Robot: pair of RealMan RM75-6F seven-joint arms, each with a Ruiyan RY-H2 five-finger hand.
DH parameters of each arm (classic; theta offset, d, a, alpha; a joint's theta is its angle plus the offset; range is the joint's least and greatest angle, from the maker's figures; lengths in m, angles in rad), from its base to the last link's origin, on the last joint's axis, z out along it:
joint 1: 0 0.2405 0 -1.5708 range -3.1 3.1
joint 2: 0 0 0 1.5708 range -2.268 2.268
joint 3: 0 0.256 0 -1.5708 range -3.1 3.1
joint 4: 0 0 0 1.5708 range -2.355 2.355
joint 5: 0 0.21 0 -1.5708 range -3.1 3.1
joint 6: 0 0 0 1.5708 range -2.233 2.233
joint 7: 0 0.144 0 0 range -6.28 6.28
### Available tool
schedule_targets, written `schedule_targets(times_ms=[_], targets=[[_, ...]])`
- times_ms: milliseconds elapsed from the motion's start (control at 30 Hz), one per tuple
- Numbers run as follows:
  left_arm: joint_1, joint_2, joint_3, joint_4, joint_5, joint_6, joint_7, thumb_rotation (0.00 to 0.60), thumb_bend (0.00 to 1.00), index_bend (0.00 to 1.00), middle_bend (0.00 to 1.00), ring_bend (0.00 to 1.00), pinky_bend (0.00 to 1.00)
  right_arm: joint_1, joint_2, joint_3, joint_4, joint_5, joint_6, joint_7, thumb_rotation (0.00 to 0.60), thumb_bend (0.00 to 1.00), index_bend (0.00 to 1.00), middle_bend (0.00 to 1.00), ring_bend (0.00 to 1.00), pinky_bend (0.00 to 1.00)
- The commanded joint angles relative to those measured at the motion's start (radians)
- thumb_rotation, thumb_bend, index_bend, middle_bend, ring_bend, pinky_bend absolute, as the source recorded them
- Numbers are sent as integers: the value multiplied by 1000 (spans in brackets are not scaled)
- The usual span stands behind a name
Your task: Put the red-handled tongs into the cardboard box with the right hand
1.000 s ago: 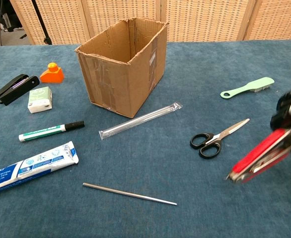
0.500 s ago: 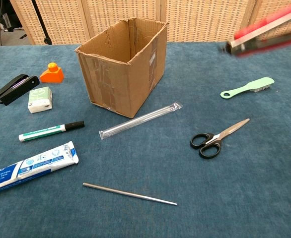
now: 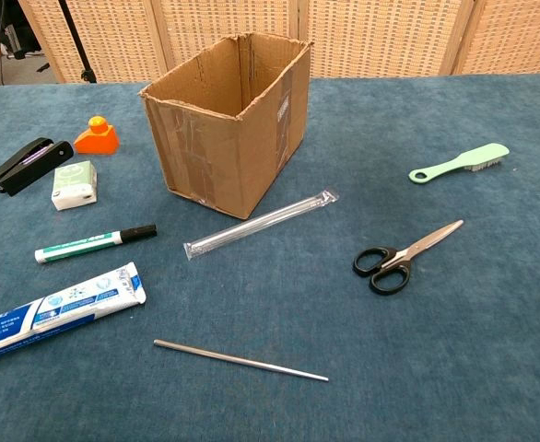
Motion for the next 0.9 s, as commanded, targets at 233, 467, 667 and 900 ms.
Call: schedule_targets(times_ms=[233, 467, 667, 900], targets=[[-13, -3, 1, -2, -22, -40, 17, 600, 0, 0, 0, 0, 47, 224, -219, 4, 89, 282, -8, -477, 600, 724, 635, 610, 520, 290], [-20, -3, -1, 4, -35, -62, 11, 600, 0, 0, 0, 0, 47, 305, -313, -27, 138, 367, 76, -695, 600, 724, 636, 610, 523, 290], [-23, -1, 2, 6, -32, -70, 4, 600, 0, 0, 0, 0, 47, 346, -400, -75, 210, 346, 150, -816, 600, 742, 637, 608, 535, 290], [-27, -4, 4, 3, -29, -77, 14, 600, 0, 0, 0, 0, 47, 357, -477, -119, 287, 266, 189, -812, 600, 703, 618, 579, 541, 290]])
